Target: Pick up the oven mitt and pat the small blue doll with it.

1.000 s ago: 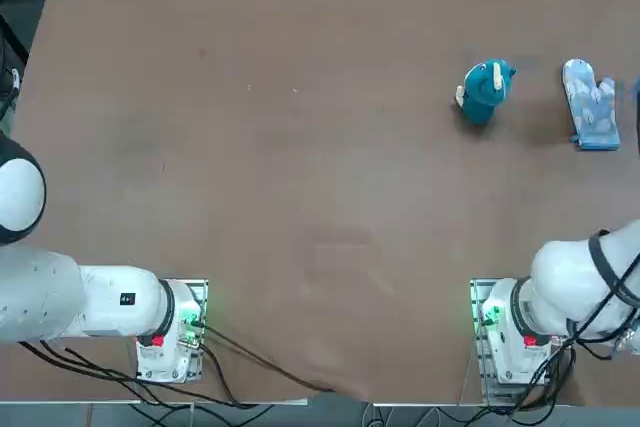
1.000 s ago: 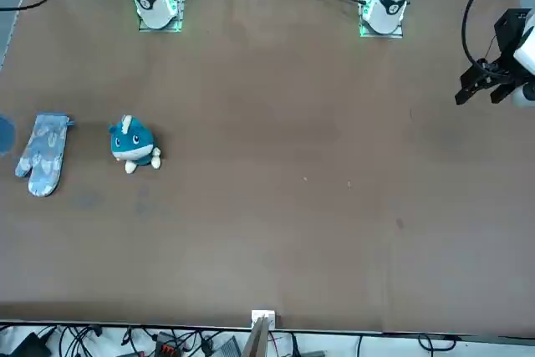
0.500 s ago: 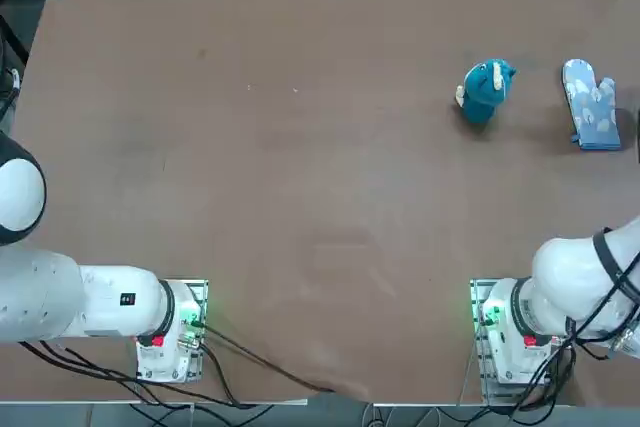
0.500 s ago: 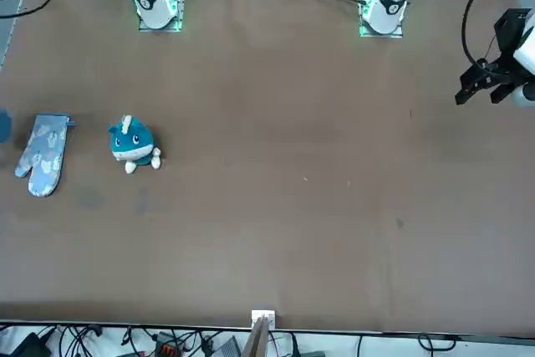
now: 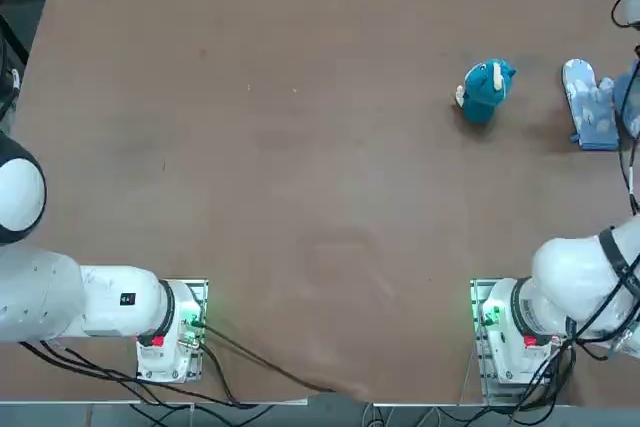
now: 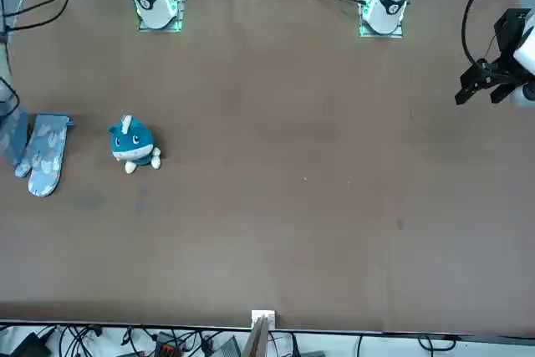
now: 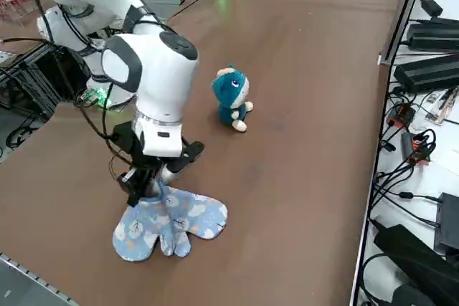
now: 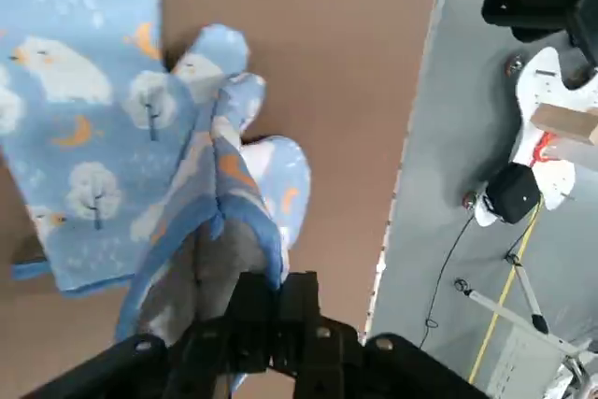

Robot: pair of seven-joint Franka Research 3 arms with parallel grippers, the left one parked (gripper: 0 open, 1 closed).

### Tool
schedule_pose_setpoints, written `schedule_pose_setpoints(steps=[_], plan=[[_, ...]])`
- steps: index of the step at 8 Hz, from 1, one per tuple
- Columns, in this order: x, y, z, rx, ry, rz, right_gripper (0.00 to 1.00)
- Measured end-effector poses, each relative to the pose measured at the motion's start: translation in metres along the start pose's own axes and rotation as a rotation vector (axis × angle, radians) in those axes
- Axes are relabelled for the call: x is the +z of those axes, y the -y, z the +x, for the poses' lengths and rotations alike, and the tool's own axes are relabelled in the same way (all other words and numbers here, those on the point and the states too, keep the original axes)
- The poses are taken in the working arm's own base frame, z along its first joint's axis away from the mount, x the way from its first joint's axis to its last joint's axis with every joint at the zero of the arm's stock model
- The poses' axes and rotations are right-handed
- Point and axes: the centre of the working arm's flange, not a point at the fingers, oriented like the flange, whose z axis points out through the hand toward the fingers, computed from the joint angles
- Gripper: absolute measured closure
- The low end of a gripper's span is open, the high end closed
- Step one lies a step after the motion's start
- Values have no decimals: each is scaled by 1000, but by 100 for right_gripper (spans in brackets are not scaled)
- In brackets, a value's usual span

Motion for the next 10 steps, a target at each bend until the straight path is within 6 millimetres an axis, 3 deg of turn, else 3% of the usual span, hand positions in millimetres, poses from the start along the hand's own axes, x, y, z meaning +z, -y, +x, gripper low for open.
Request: schedule_pose_setpoints(steps=[4, 8, 10], plan=[[8, 63, 9, -57, 25, 13, 97], [-12, 99, 22, -108, 1, -5, 97], [-10, 123, 23, -142, 12, -6, 97]])
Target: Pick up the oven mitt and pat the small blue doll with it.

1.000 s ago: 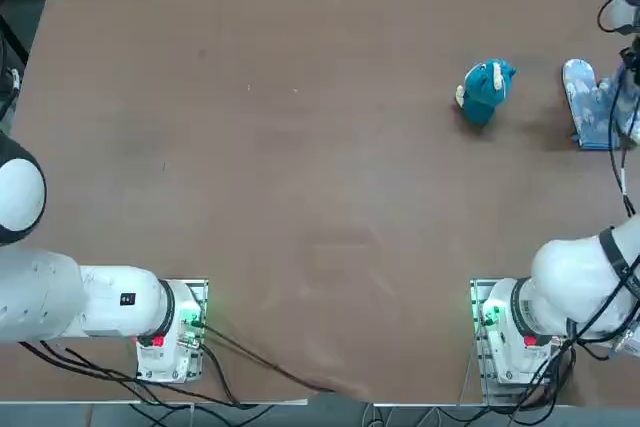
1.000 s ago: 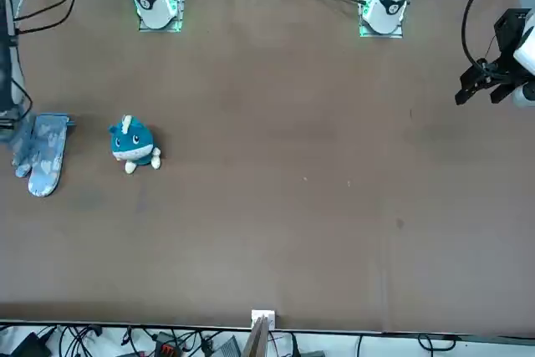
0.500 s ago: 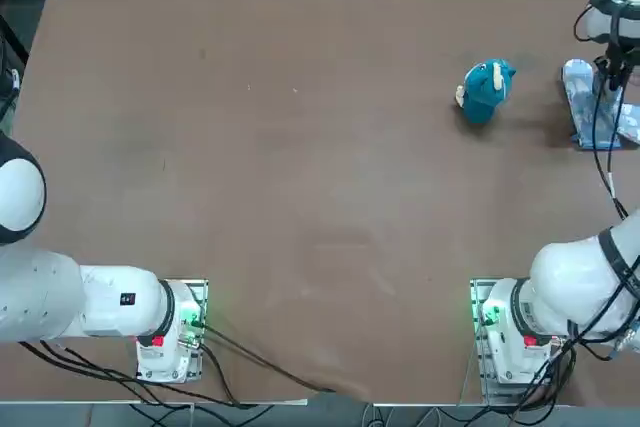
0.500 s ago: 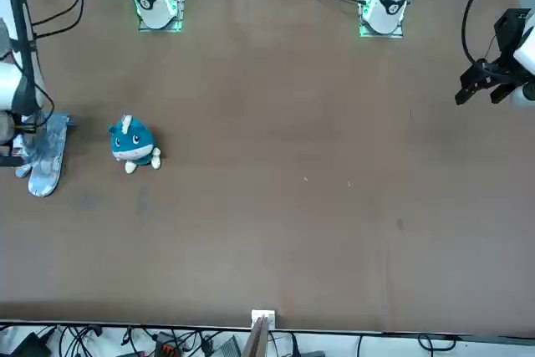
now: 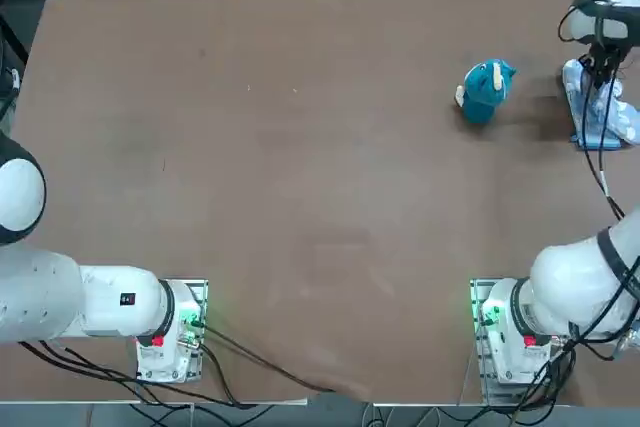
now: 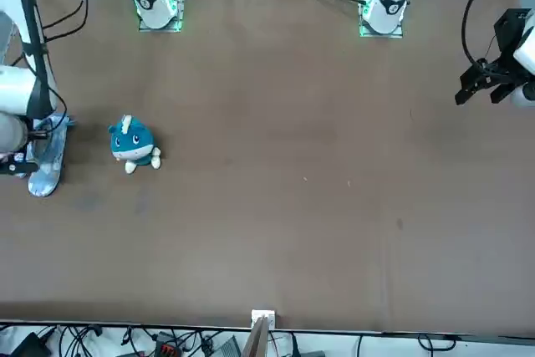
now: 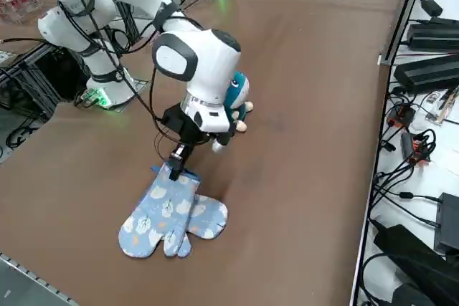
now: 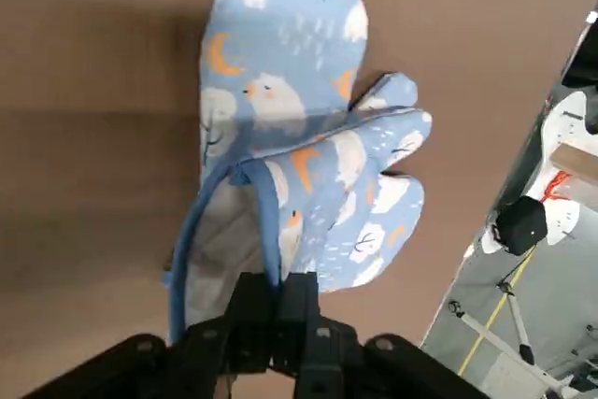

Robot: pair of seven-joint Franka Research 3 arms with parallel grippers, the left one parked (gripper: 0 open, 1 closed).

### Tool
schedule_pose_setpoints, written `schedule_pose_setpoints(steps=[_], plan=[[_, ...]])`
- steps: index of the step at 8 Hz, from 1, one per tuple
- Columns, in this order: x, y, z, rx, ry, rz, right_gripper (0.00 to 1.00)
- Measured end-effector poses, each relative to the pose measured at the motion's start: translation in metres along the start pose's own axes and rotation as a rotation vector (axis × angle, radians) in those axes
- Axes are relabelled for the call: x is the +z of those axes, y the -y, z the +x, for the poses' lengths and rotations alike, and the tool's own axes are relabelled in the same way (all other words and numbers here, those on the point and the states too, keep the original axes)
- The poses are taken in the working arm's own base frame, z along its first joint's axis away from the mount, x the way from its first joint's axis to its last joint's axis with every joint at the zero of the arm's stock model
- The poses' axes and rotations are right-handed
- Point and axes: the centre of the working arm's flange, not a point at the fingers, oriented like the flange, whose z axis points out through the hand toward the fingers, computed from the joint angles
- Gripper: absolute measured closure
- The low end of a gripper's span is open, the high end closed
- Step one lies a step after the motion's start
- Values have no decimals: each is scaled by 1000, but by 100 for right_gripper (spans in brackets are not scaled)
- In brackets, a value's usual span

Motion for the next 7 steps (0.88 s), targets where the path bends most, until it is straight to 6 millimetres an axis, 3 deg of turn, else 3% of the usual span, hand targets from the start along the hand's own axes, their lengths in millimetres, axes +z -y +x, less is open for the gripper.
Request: schedule_pose_setpoints(steps=[2, 3, 5, 7], plan=[[15, 22, 0, -33, 31, 11, 94], [24, 29, 0, -45, 46, 17, 81], [25, 39, 4, -63, 48, 15, 44], [4, 53, 12, -84, 10, 14, 8]])
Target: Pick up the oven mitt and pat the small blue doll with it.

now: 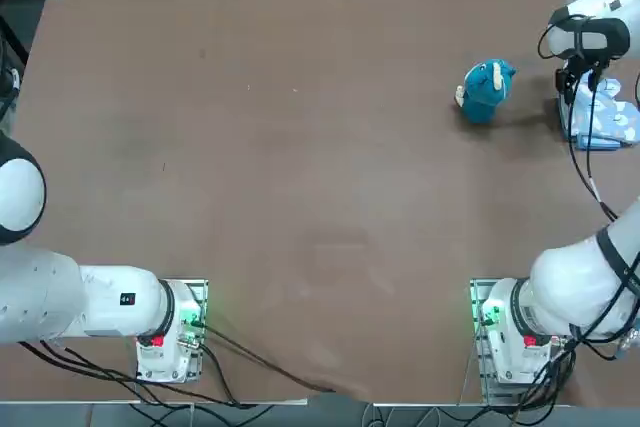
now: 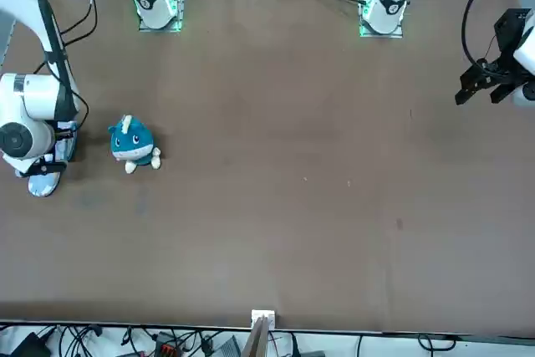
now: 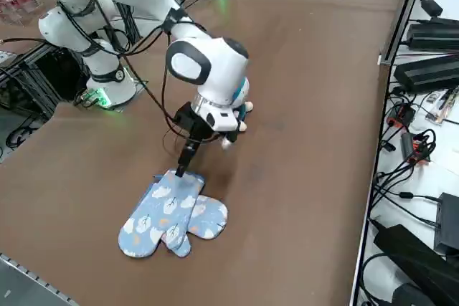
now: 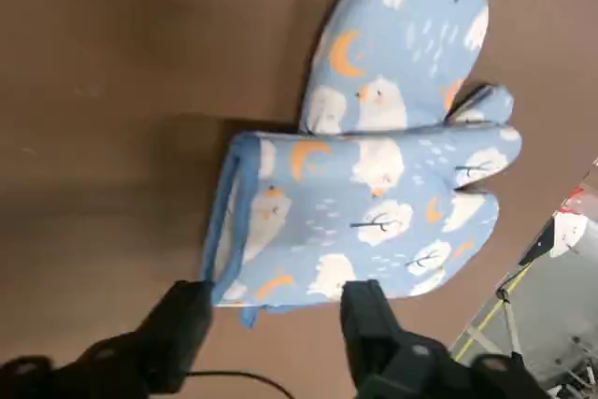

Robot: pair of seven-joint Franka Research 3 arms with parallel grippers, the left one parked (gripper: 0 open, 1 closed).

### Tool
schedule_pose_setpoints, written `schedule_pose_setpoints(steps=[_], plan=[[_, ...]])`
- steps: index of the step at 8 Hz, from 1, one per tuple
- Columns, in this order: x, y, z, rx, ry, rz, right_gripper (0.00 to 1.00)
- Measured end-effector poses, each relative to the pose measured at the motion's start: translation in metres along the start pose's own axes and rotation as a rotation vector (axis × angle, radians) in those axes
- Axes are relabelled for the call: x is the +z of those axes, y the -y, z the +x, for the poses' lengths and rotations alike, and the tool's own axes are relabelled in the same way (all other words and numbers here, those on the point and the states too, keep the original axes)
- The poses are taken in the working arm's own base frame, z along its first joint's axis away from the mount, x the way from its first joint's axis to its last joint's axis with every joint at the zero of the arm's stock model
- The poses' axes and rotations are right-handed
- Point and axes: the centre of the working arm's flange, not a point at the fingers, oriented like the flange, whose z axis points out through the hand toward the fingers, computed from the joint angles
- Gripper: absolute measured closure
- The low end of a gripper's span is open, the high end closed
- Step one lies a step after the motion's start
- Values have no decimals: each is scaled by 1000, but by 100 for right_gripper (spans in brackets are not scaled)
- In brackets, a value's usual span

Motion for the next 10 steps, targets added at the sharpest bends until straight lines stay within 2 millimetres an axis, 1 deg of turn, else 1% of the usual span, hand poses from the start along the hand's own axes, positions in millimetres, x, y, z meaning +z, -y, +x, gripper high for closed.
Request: schedule_pose_setpoints(steps=[1, 2, 3, 4, 6, 7, 8, 9, 10], plan=[[-22, 13, 7, 11, -41, 44, 0], [-51, 23, 10, 39, -87, 112, 0], [-84, 25, 8, 71, -127, 171, 0], [-126, 22, 0, 102, -165, 220, 0], [-219, 9, -29, 153, -231, 329, 0], [-259, 1, -47, 164, -252, 373, 0], [-292, -5, -62, 166, -264, 401, 0], [-319, -8, -75, 157, -268, 420, 0], [-339, -11, -85, 150, -271, 434, 0]])
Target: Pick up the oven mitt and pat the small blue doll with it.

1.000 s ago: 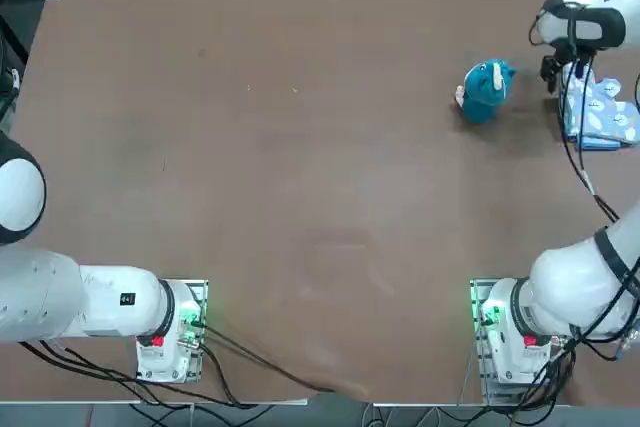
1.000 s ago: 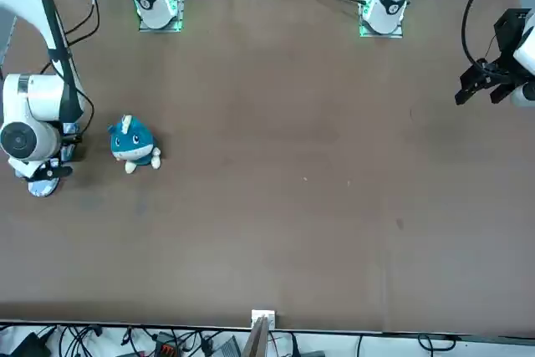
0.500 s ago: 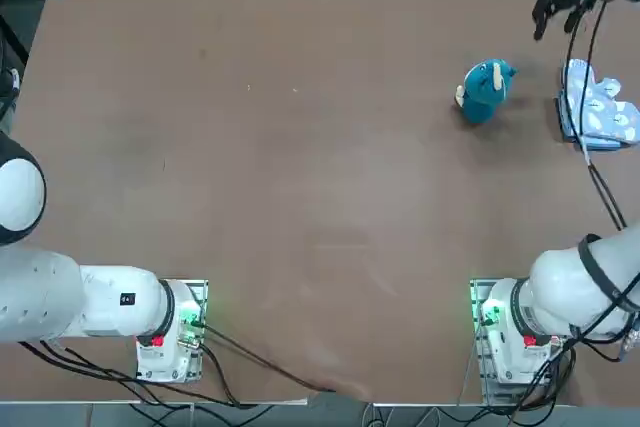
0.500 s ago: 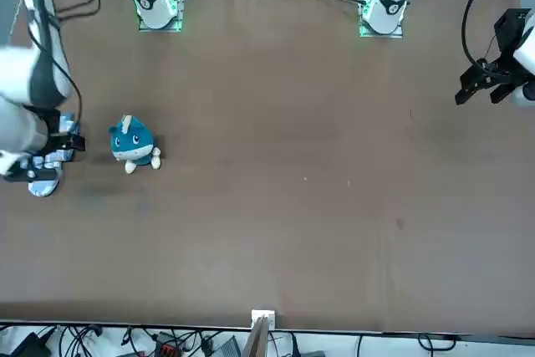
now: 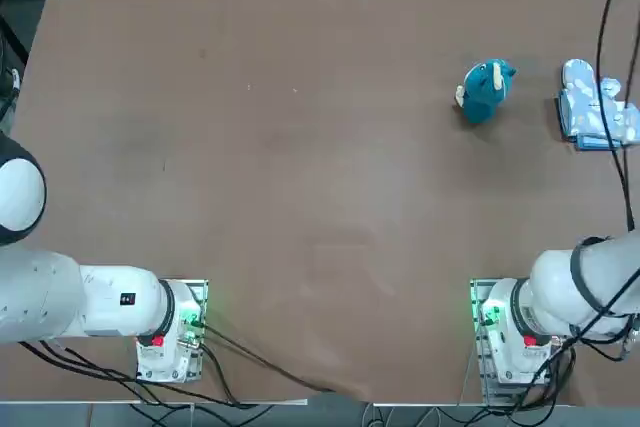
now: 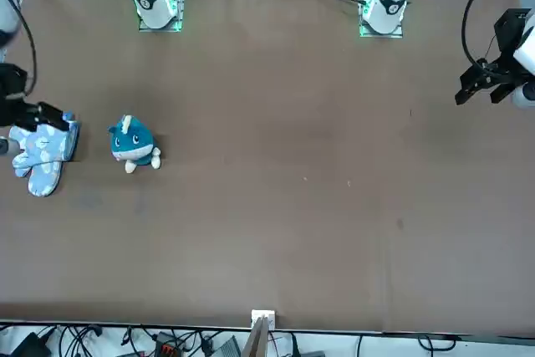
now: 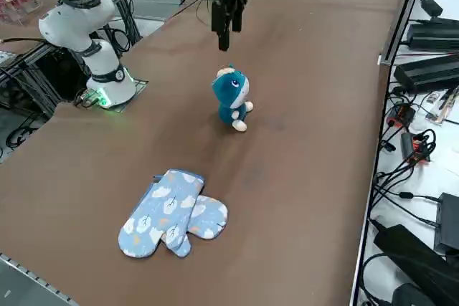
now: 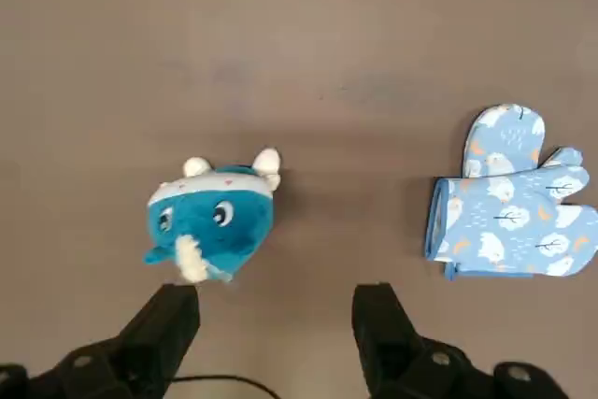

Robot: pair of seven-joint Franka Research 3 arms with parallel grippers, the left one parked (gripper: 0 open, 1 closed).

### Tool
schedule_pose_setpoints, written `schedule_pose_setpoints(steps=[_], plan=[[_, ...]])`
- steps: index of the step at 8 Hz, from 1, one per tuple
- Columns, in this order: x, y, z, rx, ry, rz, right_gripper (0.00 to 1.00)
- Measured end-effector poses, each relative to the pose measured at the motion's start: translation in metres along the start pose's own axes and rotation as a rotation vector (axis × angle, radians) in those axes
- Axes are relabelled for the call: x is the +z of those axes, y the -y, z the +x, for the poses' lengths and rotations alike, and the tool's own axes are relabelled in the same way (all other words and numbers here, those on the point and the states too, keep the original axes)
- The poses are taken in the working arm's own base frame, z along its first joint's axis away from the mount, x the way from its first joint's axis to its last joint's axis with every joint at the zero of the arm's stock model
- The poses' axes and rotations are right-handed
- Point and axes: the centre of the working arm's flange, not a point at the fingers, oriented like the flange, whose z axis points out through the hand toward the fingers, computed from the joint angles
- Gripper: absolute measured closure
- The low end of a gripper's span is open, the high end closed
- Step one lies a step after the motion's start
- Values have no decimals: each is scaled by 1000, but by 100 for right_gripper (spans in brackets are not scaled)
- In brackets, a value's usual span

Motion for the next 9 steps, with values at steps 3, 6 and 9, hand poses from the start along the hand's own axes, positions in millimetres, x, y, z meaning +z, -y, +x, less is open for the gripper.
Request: schedule_pose_setpoints(steps=[3, 6, 9], plan=[[-40, 13, -17, -10, -46, 4, 0], [-55, 24, -46, -4, -51, 10, 0], [-51, 20, -78, 4, -40, 19, 0]])
